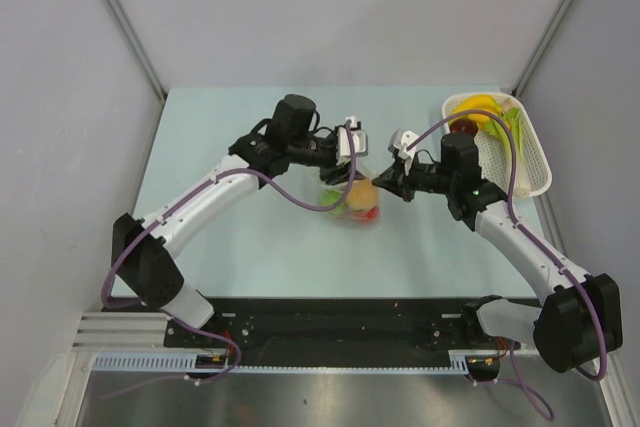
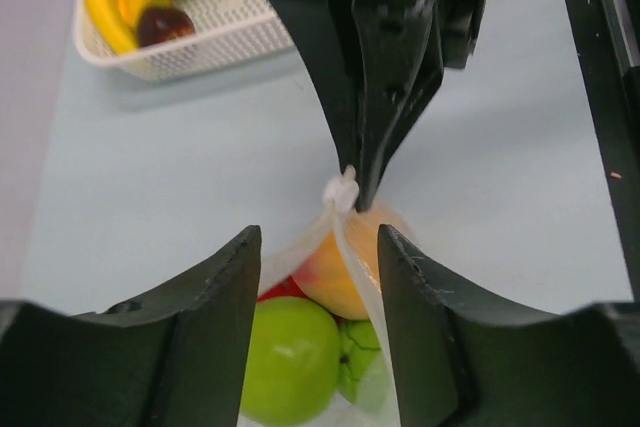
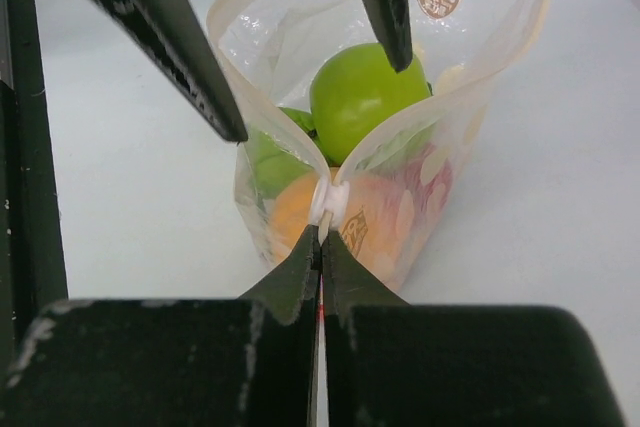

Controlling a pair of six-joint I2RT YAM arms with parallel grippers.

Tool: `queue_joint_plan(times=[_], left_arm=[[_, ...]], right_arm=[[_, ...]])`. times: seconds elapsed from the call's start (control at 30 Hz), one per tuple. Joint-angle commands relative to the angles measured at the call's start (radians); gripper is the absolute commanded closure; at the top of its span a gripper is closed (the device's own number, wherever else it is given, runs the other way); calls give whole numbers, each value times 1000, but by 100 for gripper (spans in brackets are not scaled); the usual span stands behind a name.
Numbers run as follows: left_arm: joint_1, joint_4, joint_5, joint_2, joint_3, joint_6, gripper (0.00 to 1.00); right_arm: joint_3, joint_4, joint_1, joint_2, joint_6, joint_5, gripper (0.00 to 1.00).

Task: Place the food in the zip-top bag and seal the zipper
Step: Zip the zipper food storage bag at the center of the board.

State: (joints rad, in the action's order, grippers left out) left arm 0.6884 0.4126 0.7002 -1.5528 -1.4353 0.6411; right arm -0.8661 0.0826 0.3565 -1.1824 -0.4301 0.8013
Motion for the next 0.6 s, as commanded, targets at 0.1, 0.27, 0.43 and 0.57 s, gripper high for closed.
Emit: queue_joint_plan(times=[0.1, 0.27, 0.43, 0.57], left_arm=[[39, 80, 87, -58, -142, 184, 49], [62, 203, 91, -116, -203, 282, 55], [65, 255, 78, -147, -226, 334, 58], [63, 270, 68, -158, -234, 350, 72]], right_arm=[[-4, -44, 10, 38, -21, 18, 100], [-4, -44, 13, 43, -18, 13, 100], [-4, -52, 15, 44, -18, 13, 100], [-4, -44, 16, 47, -27, 18, 100]])
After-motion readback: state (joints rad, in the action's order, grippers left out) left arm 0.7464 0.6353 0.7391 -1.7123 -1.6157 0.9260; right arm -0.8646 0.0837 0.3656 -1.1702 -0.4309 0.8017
